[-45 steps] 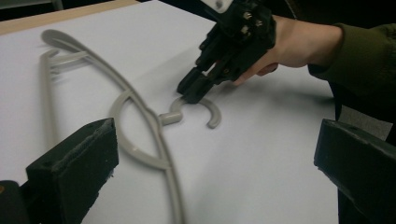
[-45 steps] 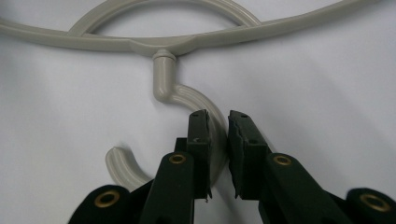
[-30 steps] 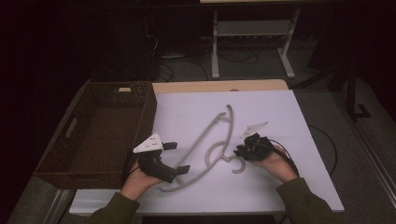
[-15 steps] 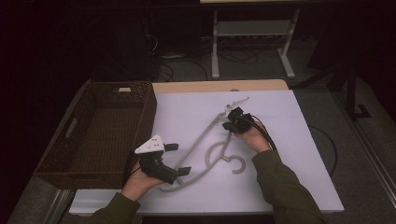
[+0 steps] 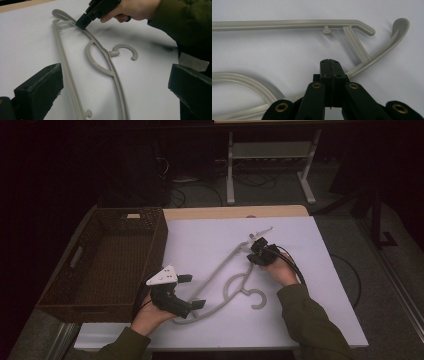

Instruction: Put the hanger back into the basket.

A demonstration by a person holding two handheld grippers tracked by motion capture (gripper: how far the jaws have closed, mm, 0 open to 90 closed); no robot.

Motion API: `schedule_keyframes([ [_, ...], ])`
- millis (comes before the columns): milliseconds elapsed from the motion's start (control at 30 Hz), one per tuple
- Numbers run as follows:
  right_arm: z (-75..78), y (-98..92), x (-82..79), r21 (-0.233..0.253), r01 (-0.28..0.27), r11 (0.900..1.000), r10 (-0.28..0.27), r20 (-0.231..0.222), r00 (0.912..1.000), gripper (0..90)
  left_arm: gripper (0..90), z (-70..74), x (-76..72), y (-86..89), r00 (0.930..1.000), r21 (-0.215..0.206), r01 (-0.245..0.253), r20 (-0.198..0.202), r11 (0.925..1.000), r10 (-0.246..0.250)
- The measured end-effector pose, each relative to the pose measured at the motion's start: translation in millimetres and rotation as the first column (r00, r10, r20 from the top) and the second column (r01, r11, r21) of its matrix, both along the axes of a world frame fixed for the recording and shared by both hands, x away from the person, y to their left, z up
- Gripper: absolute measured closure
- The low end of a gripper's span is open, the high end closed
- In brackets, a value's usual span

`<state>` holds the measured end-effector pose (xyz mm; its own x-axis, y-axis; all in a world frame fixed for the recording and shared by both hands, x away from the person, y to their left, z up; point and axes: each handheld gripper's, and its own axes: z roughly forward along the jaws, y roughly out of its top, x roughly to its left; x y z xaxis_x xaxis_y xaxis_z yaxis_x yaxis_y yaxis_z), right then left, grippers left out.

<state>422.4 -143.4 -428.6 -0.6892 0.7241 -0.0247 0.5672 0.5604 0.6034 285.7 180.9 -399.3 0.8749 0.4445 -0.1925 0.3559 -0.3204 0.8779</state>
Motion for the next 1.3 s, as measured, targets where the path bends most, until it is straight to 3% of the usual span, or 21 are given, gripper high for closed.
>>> schedule_keyframes([
  [167, 0.7, -21.8, -15.6, -0.012, 0.022, 1.0, -0.022, -0.002, 0.9998, 89.7, 0.0, 0.0, 0.1, 0.0, 1.0, 0.003, -0.002, 0.001, 1.0, 0.002],
  [333, 5.3, -49.2, -33.8, 0.024, 0.067, 0.997, -0.066, -0.019, 0.9976, 89.6, 0.0, 0.5, -0.2, 0.0, 1.0, 0.004, -0.002, 0.004, 1.0, 0.002],
  [467, 4.1, -56.7, -39.1, 0.051, 0.079, 0.996, -0.079, -0.019, 0.9967, 89.5, 0.0, 0.7, -0.9, -1.3, 1.0, 0.009, -0.001, 0.004, 1.0, 0.001],
  [600, 20.9, -64.4, -52.0, 0.151, 0.08, 0.985, -0.085, 0.025, 0.9961, 70.5, 0.0, 0.1, -1.8, -2.8, 1.0, 0.013, 0.003, 0.002, 0.9999, -0.003],
  [733, 30.2, -67.7, -68.4, 0.215, 0.059, 0.975, -0.073, 0.056, 0.9958, 49.8, 0.0, -0.2, -1.4, -2.6, 1.0, 0.02, 0.004, 0.004, 0.9998, -0.004],
  [800, 32.3, -70.2, -78.9, 0.232, 0.048, 0.971, -0.066, 0.071, 0.9953, 43.6, 0.0, -0.3, -2.0, -3.9, 1.0, 0.02, 0.005, 0.006, 0.9998, -0.005],
  [867, 33.4, -72.7, -87.1, 0.238, 0.025, 0.971, -0.047, 0.088, 0.995, 40.8, 0.0, -0.9, -2.2, -6.7, 1.0, 0.025, 0.009, 0.002, 0.9996, -0.009],
  [933, 33.9, -74.1, -97.6, 0.268, 0.007, 0.963, -0.032, 0.091, 0.9953, 37.6, 0.0, -1.9, -2.1, -10.6, 0.9999, 0.033, 0.014, -0.003, 0.9993, -0.014],
  [1100, 31.8, -74.3, -120.8, 0.28, -0.039, 0.959, 0.01, 0.103, 0.9946, 31.9, 3.4, -5.0, -0.8, -23.9, 0.9987, 0.063, 0.05, -0.012, 0.9968, -0.049],
  [1300, 26.1, -73.6, -137.3, 0.27, -0.056, 0.961, 0.029, 0.1, 0.9945, 29.8, 8.9, -8.6, -1.8, -43.8, 0.9965, 0.096, 0.083, -0.018, 0.9919, -0.081],
])
